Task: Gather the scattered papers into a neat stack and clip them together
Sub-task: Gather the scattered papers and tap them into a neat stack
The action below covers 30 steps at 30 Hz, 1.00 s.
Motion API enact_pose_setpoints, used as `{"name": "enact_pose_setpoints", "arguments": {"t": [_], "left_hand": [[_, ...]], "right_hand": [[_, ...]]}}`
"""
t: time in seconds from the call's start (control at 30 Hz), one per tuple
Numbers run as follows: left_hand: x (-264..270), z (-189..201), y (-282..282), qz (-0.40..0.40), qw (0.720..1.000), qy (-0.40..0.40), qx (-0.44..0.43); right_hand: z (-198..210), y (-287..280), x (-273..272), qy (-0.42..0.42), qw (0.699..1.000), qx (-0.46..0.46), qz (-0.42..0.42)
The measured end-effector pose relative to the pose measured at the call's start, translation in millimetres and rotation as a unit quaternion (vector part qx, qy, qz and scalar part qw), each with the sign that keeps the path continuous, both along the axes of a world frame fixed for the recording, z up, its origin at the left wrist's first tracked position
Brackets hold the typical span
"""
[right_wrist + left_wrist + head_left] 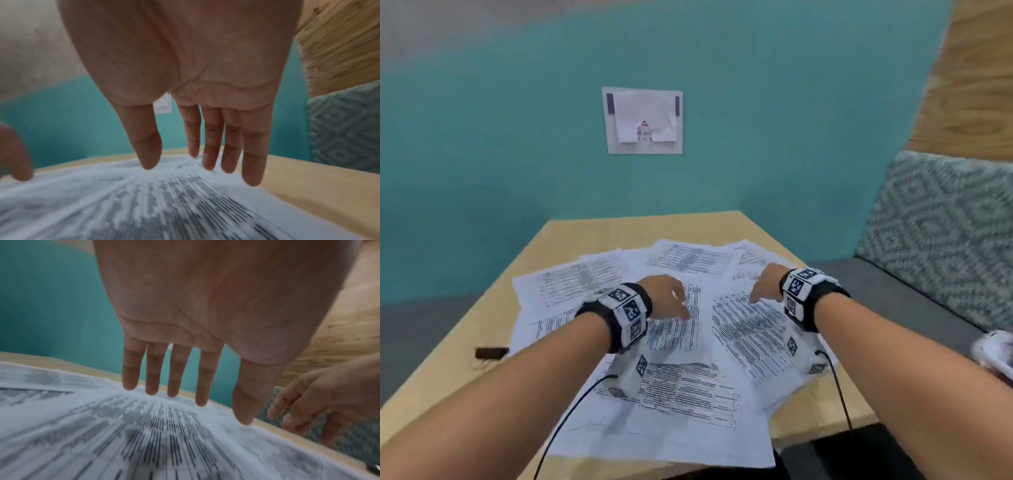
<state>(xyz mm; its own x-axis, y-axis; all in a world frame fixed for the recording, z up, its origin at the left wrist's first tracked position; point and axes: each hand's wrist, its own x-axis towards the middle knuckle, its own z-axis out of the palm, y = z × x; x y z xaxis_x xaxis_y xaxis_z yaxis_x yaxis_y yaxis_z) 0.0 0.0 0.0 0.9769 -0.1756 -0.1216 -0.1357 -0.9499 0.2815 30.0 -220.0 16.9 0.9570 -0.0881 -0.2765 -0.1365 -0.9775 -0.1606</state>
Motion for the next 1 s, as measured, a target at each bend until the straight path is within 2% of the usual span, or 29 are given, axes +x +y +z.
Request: {"name": "enact_pose_setpoints", "arguments": {"t": [0.07, 0.13, 0.2, 0.23, 0.27, 0.33, 0.4, 0.67, 0.8, 0.9, 0.93, 1.0], "left_hand": [[0.6, -7.7, -10.7, -0.015, 0.998, 0.037, 0.053], [1.3, -17.4, -18.6, -0.023, 0.996, 0.049, 0.066], [6.7, -23.2, -23.7, -0.029, 0.996, 0.056, 0.065], [8.9, -25.2, -24.5, -0.028, 0.996, 0.064, 0.062], [10.4, -27.3, -25.6, -0.028, 0.995, 0.068, 0.062], [13.4, -30.1, -25.9, -0.029, 0.995, 0.072, 0.065], [15.2, -31.8, -26.4, -0.035, 0.995, 0.07, 0.066], [16.0, -34.9, -34.1, -0.051, 0.995, 0.079, 0.035], [17.1, -37.1, -34.1, -0.038, 0.995, 0.072, -0.057], [18.2, -32.2, -29.3, -0.025, 0.992, 0.034, -0.116], [19.9, -30.0, -26.9, -0.01, 0.995, 0.019, -0.098], [22.7, -27.0, -21.8, 0.036, 0.999, 0.014, 0.003]], "right_hand": [[-13.1, -12.4, 9.7, 0.013, 1.0, -0.008, -0.016], [-39.2, -32.9, 35.3, 0.03, 0.998, -0.029, -0.047], [-80.3, -64.0, 93.6, 0.025, 0.996, -0.079, -0.039], [-81.2, -66.6, 98.2, 0.029, 0.994, -0.101, -0.017], [-71.7, -61.5, 88.0, 0.039, 0.992, -0.116, -0.002], [-30.3, -32.2, 39.1, 0.045, 0.996, -0.08, -0.017], [-14.5, -20.4, 32.0, 0.063, 0.997, -0.051, 0.001], [-12.2, -21.9, 43.4, 0.099, 0.991, 0.087, -0.032], [-17.5, -25.4, 48.0, 0.087, 0.988, 0.118, -0.057], [-18.7, -22.2, 47.1, 0.071, 0.986, 0.139, -0.057], [-18.8, -22.2, 47.0, 0.066, 0.986, 0.141, -0.057], [-16.0, -20.8, 44.5, 0.07, 0.986, 0.14, -0.053]]}}
